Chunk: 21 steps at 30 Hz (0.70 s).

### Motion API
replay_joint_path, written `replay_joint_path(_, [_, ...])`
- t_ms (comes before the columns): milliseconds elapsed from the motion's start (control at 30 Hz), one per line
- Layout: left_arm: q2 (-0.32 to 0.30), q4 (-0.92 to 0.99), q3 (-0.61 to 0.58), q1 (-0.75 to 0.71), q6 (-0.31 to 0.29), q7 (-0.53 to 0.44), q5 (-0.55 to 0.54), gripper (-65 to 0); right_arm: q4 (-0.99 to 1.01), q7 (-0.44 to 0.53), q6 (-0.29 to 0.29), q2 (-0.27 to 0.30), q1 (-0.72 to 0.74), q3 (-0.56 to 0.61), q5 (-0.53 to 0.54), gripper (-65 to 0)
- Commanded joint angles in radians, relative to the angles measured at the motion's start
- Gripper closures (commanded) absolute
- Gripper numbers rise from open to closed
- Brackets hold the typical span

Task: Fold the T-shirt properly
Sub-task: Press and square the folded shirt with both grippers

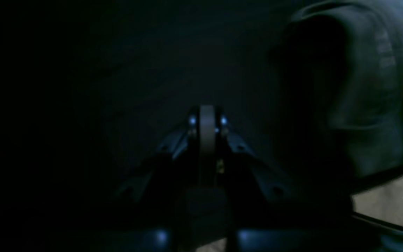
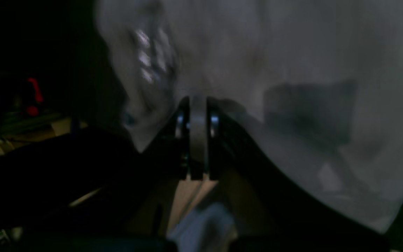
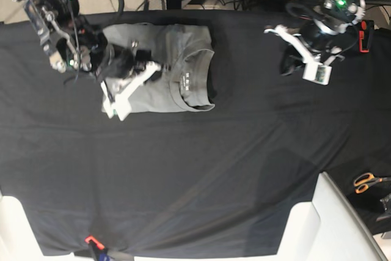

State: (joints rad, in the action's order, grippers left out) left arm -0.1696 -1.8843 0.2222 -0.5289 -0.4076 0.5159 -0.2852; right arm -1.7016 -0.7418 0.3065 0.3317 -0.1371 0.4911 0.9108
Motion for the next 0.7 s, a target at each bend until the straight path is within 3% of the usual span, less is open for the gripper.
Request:
replay_joint_path(0, [0.002,-0.027,-0.033,0.013,-0.007,-0.021,-0.015,0.0,0.008,0.014,0.001,0.007,0.011,-0.009,-0.035,-0.3])
replay_joint_path(233, [0.012,-0.024,-0.274,0.095,-0.003,-0.021,-0.015,0.0,0.123,0.135,0.001,0.011,-0.06,-0.01,-0.172,-0.2])
replay_joint_path(433, [0.081,-0.01,-0.347,0.145,-0.001,-0.02,-0.004,0.0,-0.008,0.135,0.001,0.039,-0.08,-0.01,-0.177,-0.2])
replay_joint_path(667, [0.075,0.147,-0.356,0.191,-0.001,-0.024,-0.004,0.0,-0.044,0.133,0.001,0.042,-0.003,-0.01,-0.178,-0.3])
